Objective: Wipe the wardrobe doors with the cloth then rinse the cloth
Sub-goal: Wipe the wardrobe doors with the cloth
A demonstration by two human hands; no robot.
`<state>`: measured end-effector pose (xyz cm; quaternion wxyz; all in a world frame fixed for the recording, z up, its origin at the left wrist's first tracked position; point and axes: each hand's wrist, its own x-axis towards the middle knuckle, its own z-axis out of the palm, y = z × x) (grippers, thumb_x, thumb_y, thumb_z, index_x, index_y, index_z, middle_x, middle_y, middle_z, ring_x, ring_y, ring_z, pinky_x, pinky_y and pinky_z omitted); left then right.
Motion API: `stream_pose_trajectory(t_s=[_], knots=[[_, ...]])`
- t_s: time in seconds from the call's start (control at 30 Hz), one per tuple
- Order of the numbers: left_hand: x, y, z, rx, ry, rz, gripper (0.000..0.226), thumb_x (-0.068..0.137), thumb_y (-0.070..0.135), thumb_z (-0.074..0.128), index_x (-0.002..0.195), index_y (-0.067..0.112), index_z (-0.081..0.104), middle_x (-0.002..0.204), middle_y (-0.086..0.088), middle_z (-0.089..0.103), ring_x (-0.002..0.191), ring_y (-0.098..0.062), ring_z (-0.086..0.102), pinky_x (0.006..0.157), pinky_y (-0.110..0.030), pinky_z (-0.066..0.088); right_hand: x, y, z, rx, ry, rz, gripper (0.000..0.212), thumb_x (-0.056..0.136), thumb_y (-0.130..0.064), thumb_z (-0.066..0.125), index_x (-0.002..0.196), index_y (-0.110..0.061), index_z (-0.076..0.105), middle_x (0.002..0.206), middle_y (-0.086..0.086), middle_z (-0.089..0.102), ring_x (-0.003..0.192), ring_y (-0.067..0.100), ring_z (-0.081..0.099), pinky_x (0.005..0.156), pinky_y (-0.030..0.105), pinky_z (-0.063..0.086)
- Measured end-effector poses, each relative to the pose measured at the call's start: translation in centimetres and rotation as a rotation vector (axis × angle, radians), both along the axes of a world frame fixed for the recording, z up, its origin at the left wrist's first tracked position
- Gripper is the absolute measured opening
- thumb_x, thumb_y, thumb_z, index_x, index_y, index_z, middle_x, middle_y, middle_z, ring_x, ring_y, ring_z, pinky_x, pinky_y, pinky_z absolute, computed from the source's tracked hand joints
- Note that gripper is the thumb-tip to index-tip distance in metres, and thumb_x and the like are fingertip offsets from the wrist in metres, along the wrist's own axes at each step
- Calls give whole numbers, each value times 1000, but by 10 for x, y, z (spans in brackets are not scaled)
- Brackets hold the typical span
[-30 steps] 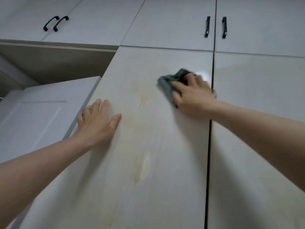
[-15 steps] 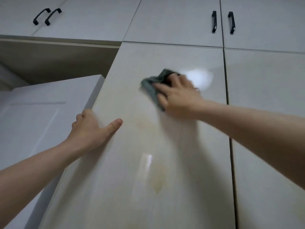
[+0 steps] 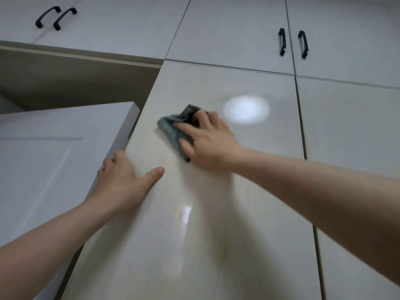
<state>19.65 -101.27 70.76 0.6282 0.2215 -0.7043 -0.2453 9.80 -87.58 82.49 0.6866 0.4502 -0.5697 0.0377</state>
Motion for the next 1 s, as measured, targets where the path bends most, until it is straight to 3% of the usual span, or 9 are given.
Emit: stream_pose_trajectory(t_s=[0.2,0.3,0.4,0.5,0.63,0.7,0.77,0.87,1.0], knots=[[1,4,2,45,-16,-11,91,78,59,68,142,6,28,144,-16,37,129,-38,41,103,-48,40,-22,68,97,-489,-442,-74,40,93,-41,38,131,-29,45,137,16,29,127,38,26,106,46,23],[3,9,1,113,24,-65,91,75,59,72,141,11,30,139,-11,44,122,-35,48,101,-49,43,-13,25,49,-300,-315,52,35,89,-32,47,124,-27,50,132,13,34,123,36,30,100,43,29],[6,8,1,144,32,-73,109,50,78,74,134,16,40,123,-7,59,104,-29,62,89,-47,54,6,-18,-14,21,-101,145,35,92,-36,46,124,-29,55,130,9,37,124,32,29,99,40,27],[10,4,4,154,0,-78,110,44,82,76,129,18,47,116,-4,64,99,-25,65,86,-45,56,6,-16,-11,155,-65,142,42,93,-43,45,133,-33,48,133,7,35,125,30,27,101,39,27],[17,19,5,178,-28,-118,86,69,60,78,133,17,39,122,0,59,108,-22,59,92,-39,48,-21,32,62,-65,-146,114,43,93,-46,43,131,-27,49,138,13,34,126,34,29,105,41,28],[16,10,4,176,-38,-135,90,63,66,78,132,20,42,121,3,60,107,-21,60,93,-39,49,-35,54,82,-334,-241,84,38,96,-42,38,126,-22,49,135,14,33,124,35,29,103,42,27],[14,-3,4,147,-31,-123,103,46,81,77,127,24,50,120,4,63,104,-20,64,93,-42,53,-31,49,76,-419,-288,36,36,94,-38,41,125,-20,46,133,13,32,123,34,29,99,43,26],[12,-16,3,133,-30,-146,108,36,85,76,122,23,56,116,4,66,99,-20,68,88,-44,56,-2,6,33,-178,-225,52,50,86,-39,56,131,-22,45,134,12,32,126,33,27,100,41,26],[22,-7,6,119,-44,-201,78,63,57,84,122,18,50,118,1,62,99,-19,64,76,-34,53,14,-29,-6,65,-76,122,40,94,-40,45,131,-26,46,131,9,34,124,32,28,101,40,25]])
